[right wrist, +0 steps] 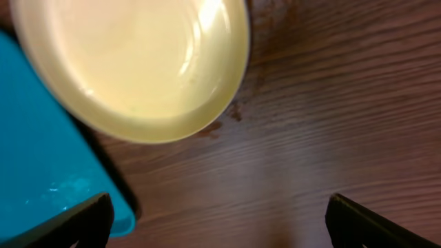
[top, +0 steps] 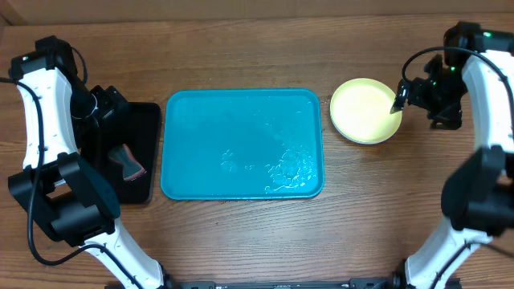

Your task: Clean dirty plates on tray and stack at the side

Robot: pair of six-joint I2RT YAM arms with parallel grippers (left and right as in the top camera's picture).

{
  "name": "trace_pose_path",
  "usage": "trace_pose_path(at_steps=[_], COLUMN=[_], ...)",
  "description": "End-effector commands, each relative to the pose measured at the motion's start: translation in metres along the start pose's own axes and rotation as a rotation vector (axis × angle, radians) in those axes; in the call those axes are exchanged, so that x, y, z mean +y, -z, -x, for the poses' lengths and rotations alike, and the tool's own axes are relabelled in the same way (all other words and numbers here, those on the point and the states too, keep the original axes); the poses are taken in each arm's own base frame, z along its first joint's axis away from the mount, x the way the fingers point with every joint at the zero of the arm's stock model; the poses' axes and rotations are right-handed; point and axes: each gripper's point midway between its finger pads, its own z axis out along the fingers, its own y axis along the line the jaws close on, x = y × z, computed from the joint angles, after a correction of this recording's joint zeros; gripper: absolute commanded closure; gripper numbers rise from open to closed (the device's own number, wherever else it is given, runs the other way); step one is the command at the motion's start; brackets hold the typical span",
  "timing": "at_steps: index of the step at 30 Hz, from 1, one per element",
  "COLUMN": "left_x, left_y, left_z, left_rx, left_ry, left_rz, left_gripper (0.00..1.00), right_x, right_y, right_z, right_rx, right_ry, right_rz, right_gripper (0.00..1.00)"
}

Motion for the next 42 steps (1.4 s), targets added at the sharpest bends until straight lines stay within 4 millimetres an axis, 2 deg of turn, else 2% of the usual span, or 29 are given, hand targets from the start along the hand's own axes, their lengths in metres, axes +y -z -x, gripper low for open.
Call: trace_pose_path(at_steps=[1,5,8,11,17,21,27,39,42], left_x=[-0.002,-0.002,-0.002,-0.002,-0.002,-0.002,-0.002,-0.002,-0.002], left_y=[0.005,0.005,0.005,0.005,0.005,0.005,0.005,0.005,0.005], left_z=[0.003,0.003,0.003,0.003,0.003,0.003,0.003,0.003,0.003], left_rx=[-0.014,-0.015,-0.014,-0.014,-0.015,-0.014,-0.015,-0.015,-0.015], left_ry=[-0.010,-0.010,-0.010,-0.010,-0.010,-0.010,-0.010,-0.010,-0.010], left_rz=[-0.014,-0.014,-0.014,-0.014,-0.014,-0.014,-0.014,-0.014,-0.014], left_gripper=[0.00,0.01,0.00,0.00,0.00,0.00,0.00,0.00,0.00], right_x=[0.031,0.047,0.055,0.063,0.074,0.081,0.076,0.075,0.074], right_y=[0.059,0.106,0.136,0.158,0.181,0.196,0.205,0.204,0.195], right_z=[-0.028,-0.065,-0.106,-0.141,-0.211,-0.243,-0.260,-0.259,-0.258], right_rx=[-0.139,-0.251,-0.314,-0.392,-0.500,-0.559,-0.624,-0.621,-0.592], right_ry=[0.136,0.204,0.257,0.318,0.437,0.484,0.501,0.501,0.497], right_rz=[0.061,0.082,0.102,0.134,0.273,0.381,0.396,0.390,0.384], right_gripper=[0.00,0.00,0.00,0.00,0.00,0.00,0.00,0.00,0.00])
